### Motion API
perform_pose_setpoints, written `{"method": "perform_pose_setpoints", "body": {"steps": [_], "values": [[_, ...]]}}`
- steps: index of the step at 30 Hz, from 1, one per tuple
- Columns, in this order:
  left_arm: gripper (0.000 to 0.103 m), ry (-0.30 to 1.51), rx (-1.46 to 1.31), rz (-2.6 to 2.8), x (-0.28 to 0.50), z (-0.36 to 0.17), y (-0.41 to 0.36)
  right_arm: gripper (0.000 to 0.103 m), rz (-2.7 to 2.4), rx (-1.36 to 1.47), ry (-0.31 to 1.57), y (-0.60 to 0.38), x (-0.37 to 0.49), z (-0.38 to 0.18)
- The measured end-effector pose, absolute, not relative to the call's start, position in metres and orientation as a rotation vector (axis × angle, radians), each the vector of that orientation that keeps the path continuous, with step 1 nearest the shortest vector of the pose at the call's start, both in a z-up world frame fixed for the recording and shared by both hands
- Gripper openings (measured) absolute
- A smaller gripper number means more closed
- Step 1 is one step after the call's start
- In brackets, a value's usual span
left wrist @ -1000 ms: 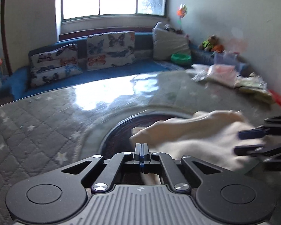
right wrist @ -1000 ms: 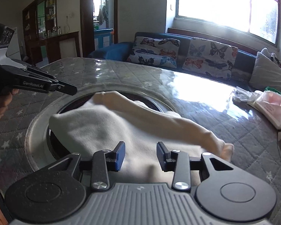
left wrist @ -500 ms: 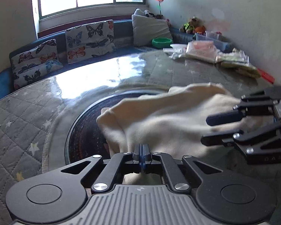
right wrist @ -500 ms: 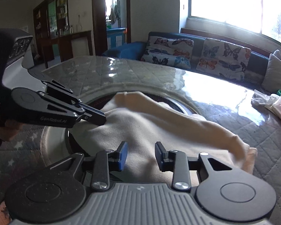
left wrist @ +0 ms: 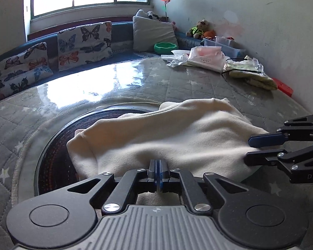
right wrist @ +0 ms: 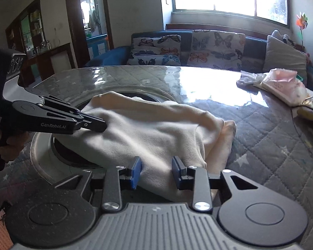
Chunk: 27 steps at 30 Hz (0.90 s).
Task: Fold clothes
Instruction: 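Press the folded bundle flat with both grippers and open them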
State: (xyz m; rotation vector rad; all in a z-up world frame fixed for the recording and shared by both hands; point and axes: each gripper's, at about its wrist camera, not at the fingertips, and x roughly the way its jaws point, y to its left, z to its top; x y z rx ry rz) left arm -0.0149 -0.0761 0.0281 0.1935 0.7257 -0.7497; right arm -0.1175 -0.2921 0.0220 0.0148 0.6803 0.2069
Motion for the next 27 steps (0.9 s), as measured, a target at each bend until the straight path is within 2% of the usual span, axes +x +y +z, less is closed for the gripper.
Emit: {"method": "perform_pose_setpoints", "body": {"steps": [7, 17, 27], "values": [[0.006, 0.702, 0.142, -0.700, 0.014, 0.047, -0.071, 0.031, 0.197, 0.009, 0.640, -0.291, -0.078, 0.043], [0.006, 0.761, 0.141, -0.616, 0.061, 0.024, -0.084, 0.031, 0.150, 0.045, 0.710, -0.291, -0.011, 0.014], [0.010, 0.712, 0.135, -0.660, 0.051, 0.033, -0.096, 0.031, 0.128, 0.035, 0.704, -0.285, 0.002, 0.015]]}}
